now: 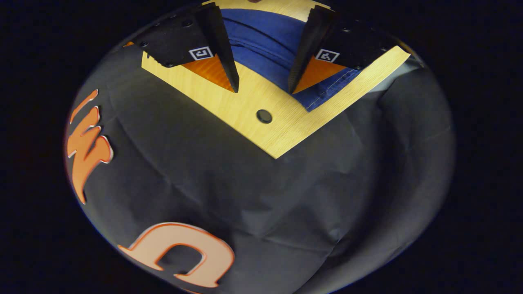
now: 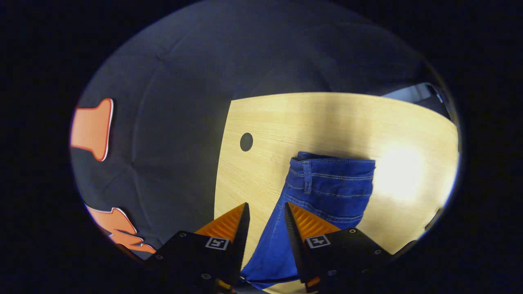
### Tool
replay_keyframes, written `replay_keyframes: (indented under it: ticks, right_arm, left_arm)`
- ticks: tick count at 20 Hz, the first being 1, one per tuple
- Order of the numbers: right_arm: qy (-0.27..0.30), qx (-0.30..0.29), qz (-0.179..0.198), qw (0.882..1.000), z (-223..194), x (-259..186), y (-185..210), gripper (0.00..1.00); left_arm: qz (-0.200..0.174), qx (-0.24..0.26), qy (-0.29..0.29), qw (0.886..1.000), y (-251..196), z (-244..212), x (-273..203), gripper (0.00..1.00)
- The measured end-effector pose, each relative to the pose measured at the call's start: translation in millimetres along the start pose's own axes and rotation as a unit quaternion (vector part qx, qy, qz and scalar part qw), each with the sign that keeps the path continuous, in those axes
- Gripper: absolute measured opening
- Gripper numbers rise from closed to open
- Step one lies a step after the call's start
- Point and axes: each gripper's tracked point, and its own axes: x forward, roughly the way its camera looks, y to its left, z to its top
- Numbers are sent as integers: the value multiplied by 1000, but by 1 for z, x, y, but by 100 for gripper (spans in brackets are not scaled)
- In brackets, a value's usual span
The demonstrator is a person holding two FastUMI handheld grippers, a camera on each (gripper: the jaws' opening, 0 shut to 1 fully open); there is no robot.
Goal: Grasp the waist and the cuffs of the jeans and fold them to make the two legs overlap; first hold the waist and fold one-third of the jeans toward the cuffs, then hold the cuffs and fold the remaining one-third in the same direction to finish folding.
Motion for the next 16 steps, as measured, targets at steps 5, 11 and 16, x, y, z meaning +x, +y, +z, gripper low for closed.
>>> replay_keyframes:
  ticks: [5,11,16]
  right_arm:
    - [-12,-63,-24,998,-5,-23,-31,83]
    - [-6,-88,-72,993,-15,-19,-79,97]
    - [-3,-71,-77,994,-11,-2,-101,98]
  left_arm:
    - [-43,81,-29,995,-55,-15,-35,89]
    - [-96,128,-67,985,-110,-34,-76,95]
    - [-140,153,-83,975,-148,-56,-117,95]
